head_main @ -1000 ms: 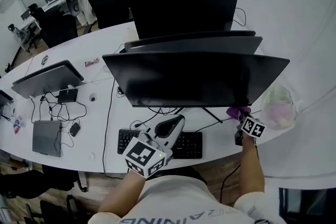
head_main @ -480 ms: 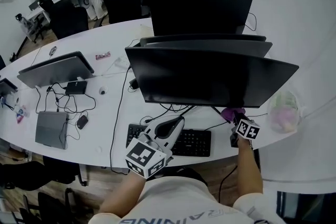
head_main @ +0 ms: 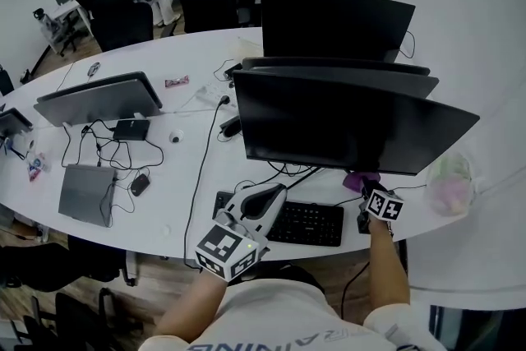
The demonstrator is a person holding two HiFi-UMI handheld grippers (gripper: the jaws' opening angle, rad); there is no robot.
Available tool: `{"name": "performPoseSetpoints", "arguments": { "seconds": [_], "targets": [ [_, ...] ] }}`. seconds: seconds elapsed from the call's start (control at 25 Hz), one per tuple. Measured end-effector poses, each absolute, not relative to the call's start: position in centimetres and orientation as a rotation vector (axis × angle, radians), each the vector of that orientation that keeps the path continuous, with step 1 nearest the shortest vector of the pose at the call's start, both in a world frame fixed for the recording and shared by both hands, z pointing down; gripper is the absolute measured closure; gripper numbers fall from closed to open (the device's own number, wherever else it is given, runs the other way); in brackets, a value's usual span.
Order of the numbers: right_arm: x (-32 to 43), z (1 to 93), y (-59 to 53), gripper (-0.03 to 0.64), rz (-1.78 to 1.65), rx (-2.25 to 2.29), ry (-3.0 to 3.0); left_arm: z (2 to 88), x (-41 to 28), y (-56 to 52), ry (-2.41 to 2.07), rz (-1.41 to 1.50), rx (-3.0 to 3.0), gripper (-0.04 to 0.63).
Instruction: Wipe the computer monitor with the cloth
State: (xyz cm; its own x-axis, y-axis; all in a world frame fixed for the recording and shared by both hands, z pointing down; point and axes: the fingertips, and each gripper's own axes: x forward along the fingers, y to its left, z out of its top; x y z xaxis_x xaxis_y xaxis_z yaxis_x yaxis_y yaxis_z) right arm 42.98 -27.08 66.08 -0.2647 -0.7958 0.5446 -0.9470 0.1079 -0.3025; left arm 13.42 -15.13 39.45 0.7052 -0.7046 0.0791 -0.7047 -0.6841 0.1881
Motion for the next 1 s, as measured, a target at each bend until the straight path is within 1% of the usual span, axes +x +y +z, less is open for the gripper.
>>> {"name": "performPoseSetpoints", "arguments": {
  "seconds": [1.0],
  "targets": [
    [27.2, 66.2, -27.8, 0.554, 0.902, 1.569, -2.219, 38.9, 1.0, -15.0, -1.238, -0.049, 2.648, 0.586]
  ]
}}
